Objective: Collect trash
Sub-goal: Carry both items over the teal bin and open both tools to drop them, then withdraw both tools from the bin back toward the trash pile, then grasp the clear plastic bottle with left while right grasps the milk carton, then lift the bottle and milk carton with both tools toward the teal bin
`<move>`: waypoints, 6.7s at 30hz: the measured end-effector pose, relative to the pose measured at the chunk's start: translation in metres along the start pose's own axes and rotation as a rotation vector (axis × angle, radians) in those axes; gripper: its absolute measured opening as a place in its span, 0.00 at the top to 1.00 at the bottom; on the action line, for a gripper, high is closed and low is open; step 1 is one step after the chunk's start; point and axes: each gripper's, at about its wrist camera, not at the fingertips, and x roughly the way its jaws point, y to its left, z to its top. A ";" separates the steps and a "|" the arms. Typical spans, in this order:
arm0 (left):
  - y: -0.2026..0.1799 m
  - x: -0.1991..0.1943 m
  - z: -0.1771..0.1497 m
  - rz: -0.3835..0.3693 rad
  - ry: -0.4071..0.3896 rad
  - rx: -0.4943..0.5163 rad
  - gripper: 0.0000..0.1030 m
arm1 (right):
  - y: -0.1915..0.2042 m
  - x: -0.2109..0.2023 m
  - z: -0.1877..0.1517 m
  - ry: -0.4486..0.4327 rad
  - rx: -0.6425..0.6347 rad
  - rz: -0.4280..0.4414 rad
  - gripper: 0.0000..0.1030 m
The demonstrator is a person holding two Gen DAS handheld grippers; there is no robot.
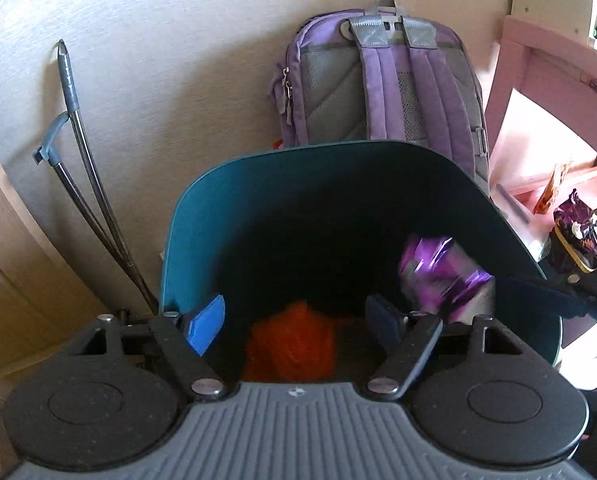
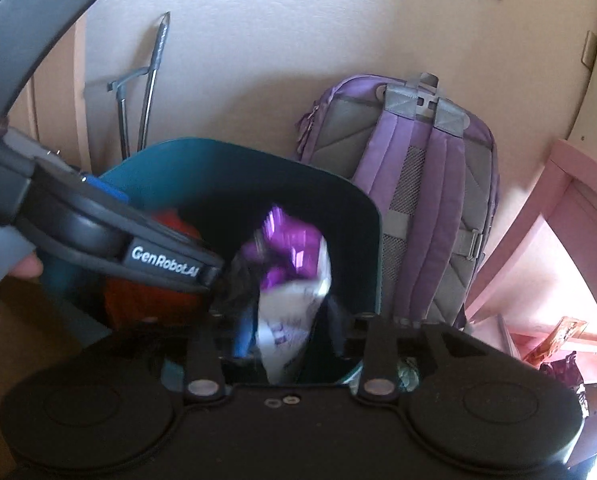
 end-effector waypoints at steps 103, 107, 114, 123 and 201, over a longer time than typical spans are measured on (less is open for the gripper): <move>-0.055 0.208 -0.578 -0.505 0.466 1.029 0.02 | 0.186 0.246 -0.439 0.762 0.066 0.477 0.41; -0.054 0.223 -0.587 -0.505 0.487 1.015 0.09 | 0.189 0.259 -0.451 0.770 0.047 0.462 0.42; -0.055 0.232 -0.603 -0.525 0.496 1.036 0.22 | 0.200 0.277 -0.469 0.774 -0.027 0.423 0.43; -0.058 0.236 -0.609 -0.551 0.502 1.037 0.48 | 0.209 0.283 -0.474 0.779 -0.095 0.392 0.51; 0.018 -0.140 -0.036 -0.157 -0.296 -0.049 0.59 | 0.008 -0.112 0.015 -0.215 0.168 -0.043 0.55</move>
